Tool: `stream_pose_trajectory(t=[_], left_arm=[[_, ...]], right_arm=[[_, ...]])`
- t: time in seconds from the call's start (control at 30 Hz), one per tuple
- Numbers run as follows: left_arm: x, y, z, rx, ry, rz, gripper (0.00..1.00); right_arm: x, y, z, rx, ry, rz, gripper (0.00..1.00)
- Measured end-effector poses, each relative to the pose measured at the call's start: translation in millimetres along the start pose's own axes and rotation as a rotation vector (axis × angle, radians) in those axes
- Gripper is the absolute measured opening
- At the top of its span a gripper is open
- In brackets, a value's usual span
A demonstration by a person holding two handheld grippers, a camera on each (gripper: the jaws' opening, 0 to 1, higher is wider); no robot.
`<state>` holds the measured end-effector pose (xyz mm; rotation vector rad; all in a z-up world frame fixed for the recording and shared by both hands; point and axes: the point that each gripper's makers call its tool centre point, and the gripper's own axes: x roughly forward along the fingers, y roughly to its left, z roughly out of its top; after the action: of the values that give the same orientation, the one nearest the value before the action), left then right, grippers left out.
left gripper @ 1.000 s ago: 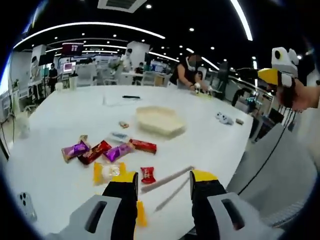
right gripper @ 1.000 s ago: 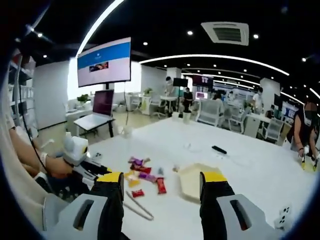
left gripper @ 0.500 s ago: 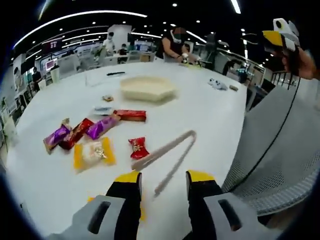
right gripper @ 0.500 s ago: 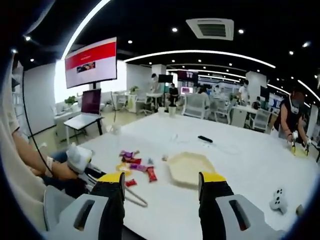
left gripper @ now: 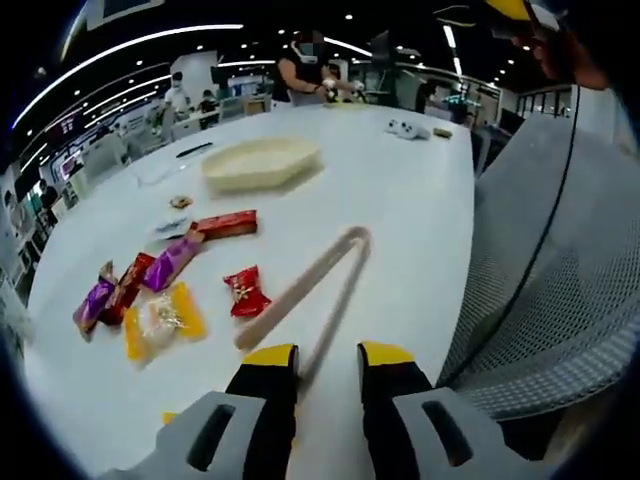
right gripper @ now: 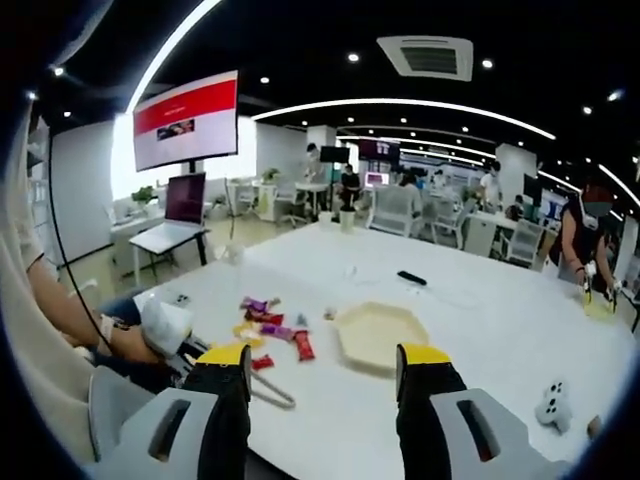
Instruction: Place the target food into the container with the food tongs after gripping and lifting it, then release it inside without dropping or visibly crushing the food.
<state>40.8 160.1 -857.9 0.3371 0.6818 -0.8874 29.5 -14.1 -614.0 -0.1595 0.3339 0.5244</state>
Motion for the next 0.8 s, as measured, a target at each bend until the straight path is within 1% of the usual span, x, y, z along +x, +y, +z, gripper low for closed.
stream_pose_trajectory(t=[0.13,0.27,0.37,0.4,0.47,0.5,0.53,0.8], left_arm=[[0,2.9,0.3,0.018,0.013,0.005,0.15],[1,3.7,-0.7,0.077,0.034,0.003,0.13],[1,3.3,-0.6,0.109,0.034,-0.001,0.11],[1,3.3,-0.4,0.114,0.034,-0.002,0.10],[1,1.7,-1.2,0.159,0.044,-0.018,0.06],[1,1.2,-1.5,0.168,0.046,-0.022,0.04],[1,-0.4,-2.0,0.187,0.049,-0.031,0.04],[2,-3.6,-3.0,0.199,0.055,-0.058,0.01]], right_arm=[[-1,1,-0.2,-0.002,0.001,0.003,0.58],[-3,1,0.0,-0.003,0.000,0.000,0.58],[-6,0,0.0,-0.001,-0.004,-0.006,0.58],[-7,0,-0.2,-0.001,-0.004,-0.007,0.57],[-10,-2,-2.4,0.004,-0.003,-0.016,0.57],[-10,-2,-2.7,0.005,-0.002,-0.017,0.57],[-12,-3,-4.0,0.009,-0.001,-0.021,0.57],[-15,-5,-6.1,0.030,-0.007,-0.031,0.57]])
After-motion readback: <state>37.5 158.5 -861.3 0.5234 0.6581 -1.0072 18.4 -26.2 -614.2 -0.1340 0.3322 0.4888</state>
